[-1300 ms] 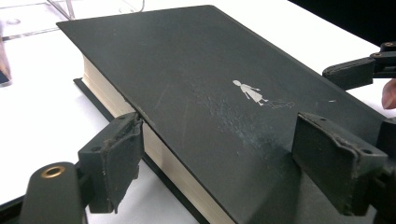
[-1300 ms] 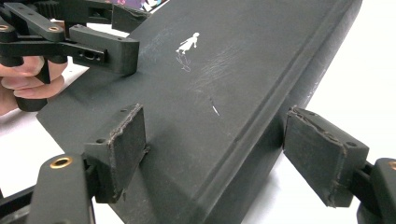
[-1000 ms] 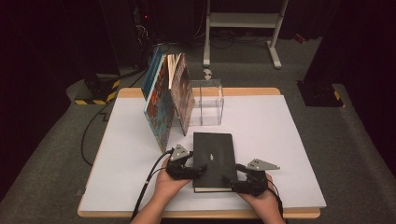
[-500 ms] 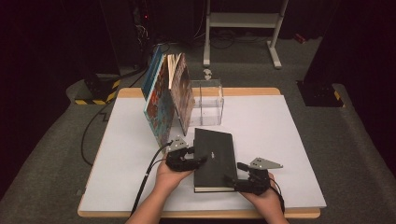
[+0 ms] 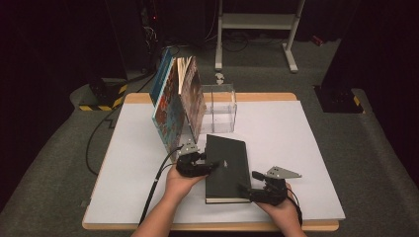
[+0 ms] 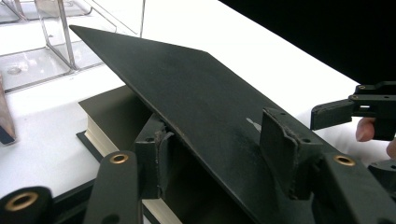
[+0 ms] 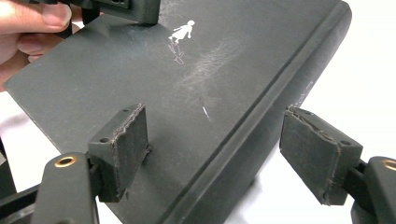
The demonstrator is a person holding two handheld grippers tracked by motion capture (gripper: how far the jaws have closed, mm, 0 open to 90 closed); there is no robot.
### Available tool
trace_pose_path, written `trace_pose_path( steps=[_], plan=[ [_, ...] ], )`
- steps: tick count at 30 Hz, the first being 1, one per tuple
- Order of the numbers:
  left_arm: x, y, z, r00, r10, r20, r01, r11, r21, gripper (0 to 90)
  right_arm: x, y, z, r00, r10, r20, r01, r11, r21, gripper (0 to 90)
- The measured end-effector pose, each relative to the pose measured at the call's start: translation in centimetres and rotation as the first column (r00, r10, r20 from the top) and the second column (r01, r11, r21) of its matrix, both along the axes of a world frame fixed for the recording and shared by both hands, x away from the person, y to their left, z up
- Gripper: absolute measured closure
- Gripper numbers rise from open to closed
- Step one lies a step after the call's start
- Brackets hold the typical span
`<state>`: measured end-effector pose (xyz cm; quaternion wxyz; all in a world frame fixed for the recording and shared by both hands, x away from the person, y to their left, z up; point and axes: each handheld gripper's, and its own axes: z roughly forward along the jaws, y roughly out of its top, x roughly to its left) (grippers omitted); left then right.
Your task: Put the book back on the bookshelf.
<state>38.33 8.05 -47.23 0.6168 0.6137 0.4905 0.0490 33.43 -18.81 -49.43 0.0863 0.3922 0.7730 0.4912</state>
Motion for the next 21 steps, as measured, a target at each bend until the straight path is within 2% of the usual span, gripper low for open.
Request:
trace_pose_path(
  steps=[7, 12, 21],
  plan=[
    [-0.1, 0.1, -0.1, 0.9998, -0.009, 0.015, 0.009, 0.9999, 0.013, 45.8, 0.2, -0.2, -0.3, 0.9995, -0.010, 0.031, 0.010, 1.000, 0.002, 23.2],
    [-0.3, 0.0, 0.0, 0.9996, -0.006, 0.029, 0.005, 0.9996, 0.026, 45.9, 1.0, -0.4, -0.3, 0.9992, -0.033, -0.021, 0.033, 0.999, 0.011, 23.0],
    [-0.2, 0.2, -0.2, 0.9994, -0.017, 0.029, 0.017, 0.9997, 0.015, 45.9, 3.0, 0.2, 0.3, 0.9976, -0.048, -0.050, 0.047, 0.998, -0.029, 23.3]
  ],
)
